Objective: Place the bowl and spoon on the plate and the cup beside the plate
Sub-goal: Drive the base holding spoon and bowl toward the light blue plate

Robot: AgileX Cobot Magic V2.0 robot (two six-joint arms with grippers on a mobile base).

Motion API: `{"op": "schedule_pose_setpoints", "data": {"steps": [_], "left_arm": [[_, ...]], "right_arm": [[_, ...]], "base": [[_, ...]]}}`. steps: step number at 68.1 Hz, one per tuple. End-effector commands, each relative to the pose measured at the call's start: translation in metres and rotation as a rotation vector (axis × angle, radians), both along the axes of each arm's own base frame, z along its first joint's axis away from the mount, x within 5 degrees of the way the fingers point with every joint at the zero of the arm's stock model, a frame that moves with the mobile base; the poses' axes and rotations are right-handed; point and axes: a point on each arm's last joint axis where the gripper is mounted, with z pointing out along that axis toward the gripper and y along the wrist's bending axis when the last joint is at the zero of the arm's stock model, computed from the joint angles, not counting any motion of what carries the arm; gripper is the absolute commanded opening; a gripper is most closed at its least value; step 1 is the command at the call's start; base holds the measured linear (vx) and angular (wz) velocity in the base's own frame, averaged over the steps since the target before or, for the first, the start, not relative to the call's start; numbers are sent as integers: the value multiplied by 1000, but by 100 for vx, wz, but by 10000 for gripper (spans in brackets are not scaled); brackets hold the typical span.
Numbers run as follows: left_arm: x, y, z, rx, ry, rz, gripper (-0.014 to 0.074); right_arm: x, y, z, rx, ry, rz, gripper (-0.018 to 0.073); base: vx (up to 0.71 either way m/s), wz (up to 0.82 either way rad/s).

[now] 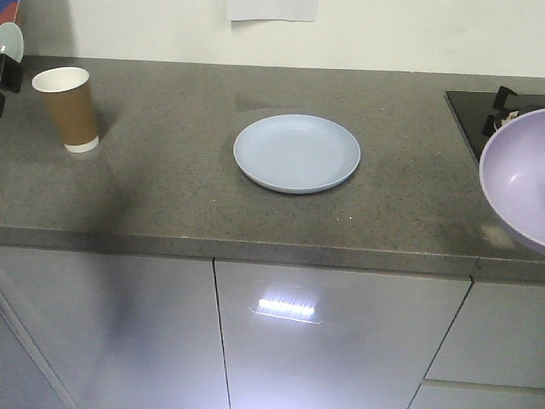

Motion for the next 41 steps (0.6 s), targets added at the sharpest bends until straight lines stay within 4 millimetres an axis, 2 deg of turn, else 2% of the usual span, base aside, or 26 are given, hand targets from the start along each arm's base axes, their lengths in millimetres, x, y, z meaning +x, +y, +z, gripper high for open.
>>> {"op": "schedule_pose_setpoints", "data": {"steps": [1, 41], "left_arm": [[-8, 1, 15, -19, -71, 3, -6], [-8, 1, 15, -19, -71, 3, -6]], "right_arm": [[-1, -1, 13, -18, -91, 1, -6], [-1, -1, 13, -18, -91, 1, -6]], "base": [[22, -14], [20, -12]]}}
